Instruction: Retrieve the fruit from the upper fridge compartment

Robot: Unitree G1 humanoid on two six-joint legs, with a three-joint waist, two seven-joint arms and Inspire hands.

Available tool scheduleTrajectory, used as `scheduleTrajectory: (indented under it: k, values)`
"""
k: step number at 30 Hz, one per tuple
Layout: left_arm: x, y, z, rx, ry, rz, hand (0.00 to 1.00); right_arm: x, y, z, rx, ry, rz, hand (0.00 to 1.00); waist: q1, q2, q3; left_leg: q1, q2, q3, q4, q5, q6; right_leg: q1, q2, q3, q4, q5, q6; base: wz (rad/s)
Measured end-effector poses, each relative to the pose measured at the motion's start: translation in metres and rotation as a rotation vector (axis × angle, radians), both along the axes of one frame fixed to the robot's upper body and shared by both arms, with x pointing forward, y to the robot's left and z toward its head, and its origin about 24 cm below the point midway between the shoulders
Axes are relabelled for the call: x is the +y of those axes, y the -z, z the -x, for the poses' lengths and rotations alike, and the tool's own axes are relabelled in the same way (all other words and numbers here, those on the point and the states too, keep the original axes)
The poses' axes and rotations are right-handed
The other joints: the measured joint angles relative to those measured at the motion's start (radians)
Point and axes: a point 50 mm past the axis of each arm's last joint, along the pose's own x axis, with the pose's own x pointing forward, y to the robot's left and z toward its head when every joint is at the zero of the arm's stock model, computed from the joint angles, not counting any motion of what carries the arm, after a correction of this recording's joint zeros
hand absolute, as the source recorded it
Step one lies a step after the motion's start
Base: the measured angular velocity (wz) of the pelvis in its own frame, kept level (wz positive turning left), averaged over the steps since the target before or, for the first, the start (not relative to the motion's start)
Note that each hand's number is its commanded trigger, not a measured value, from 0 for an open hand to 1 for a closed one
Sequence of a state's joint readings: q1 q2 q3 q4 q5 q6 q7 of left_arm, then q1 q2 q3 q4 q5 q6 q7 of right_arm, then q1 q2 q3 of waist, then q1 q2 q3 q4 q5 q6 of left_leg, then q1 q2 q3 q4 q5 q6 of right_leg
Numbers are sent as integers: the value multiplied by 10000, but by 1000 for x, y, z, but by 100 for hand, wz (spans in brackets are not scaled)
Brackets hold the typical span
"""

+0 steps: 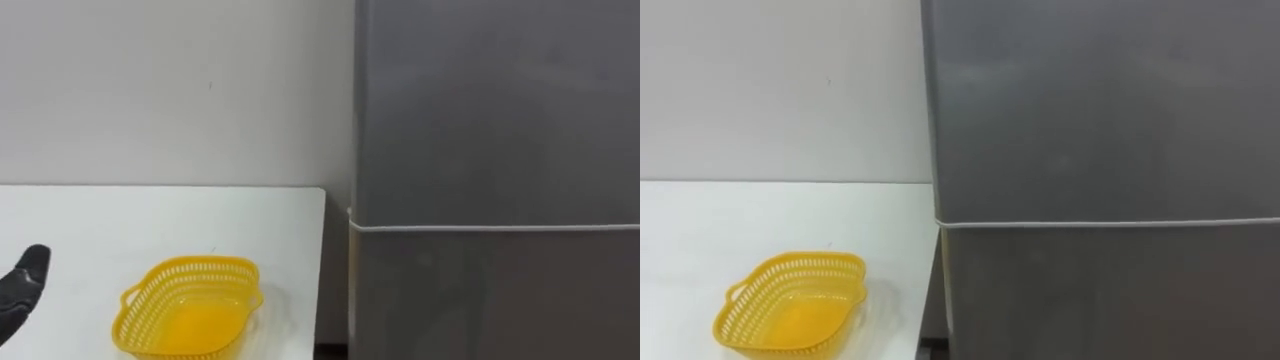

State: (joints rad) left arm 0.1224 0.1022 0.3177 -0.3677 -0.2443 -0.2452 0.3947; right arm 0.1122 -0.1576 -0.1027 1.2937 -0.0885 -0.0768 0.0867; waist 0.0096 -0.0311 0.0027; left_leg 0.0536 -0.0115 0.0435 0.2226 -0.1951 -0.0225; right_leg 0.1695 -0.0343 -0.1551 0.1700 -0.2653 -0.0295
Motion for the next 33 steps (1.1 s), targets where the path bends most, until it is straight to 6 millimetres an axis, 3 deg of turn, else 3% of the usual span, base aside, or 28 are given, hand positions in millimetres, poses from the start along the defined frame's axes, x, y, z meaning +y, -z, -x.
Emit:
scheduleTrajectory:
  k: [7, 11, 20, 33]
  values:
    - [-27, -10, -19, -309, 2762, -148, 0, -4, -2, -11, -169, -211, 180, 0, -567, 214, 5, -73, 6, 82, 3, -1, 0, -117, -16, 57, 32, 42, 16, -5]
    - [-42, -17, -30, -394, 3989, -579, 0, -5, -2, -14, -215, -264, 246, 0, -642, 268, 6, 4, 31, 83, -12, -1, 0, -101, 1, 172, 28, 46, 11, -11]
    - [-60, -33, -43, -752, 5487, -1302, 0, -5, -2, -15, -186, -385, 435, 0, -960, 329, 29, 131, 30, 123, -198, -1, 0, -100, 10, 302, -1, 66, 38, -4]
    - [-69, -30, -48, -329, 6677, -1360, 0, -8, -2, -8, 617, -1066, 1075, 0, -1177, 405, 64, 356, 55, 525, -358, -1, 0, -100, 4, 625, 6, 89, 76, -8]
